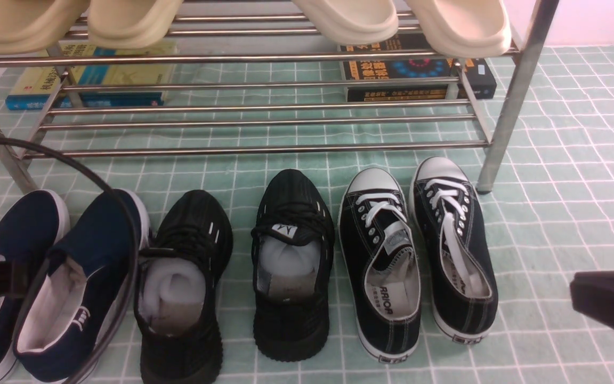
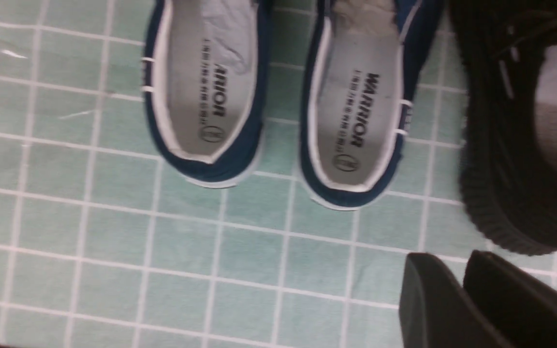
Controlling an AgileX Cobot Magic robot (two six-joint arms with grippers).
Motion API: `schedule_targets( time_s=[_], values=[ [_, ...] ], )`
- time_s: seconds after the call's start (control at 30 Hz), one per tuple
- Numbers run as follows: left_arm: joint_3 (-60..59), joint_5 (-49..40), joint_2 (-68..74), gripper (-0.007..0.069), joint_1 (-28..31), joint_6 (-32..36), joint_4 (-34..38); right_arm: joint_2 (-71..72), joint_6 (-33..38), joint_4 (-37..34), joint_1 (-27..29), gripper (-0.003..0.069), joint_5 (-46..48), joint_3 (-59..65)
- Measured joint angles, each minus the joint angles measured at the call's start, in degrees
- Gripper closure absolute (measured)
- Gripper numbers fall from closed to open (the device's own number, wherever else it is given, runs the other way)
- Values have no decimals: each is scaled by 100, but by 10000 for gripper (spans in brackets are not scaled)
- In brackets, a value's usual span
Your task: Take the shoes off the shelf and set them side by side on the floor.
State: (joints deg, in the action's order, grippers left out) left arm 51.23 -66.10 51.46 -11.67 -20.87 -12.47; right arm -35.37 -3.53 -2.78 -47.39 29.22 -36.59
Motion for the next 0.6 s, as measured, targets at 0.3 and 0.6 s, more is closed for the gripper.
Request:
schedule_targets(
  time_s=[0.3,0.6],
  values=[
    [0,-189,0,624,0,0,-377,38,7,0,0,670,-478,188],
    [0,-258,0,624,0,0,-422,38,18,0,0,664,-495,188]
  ],
)
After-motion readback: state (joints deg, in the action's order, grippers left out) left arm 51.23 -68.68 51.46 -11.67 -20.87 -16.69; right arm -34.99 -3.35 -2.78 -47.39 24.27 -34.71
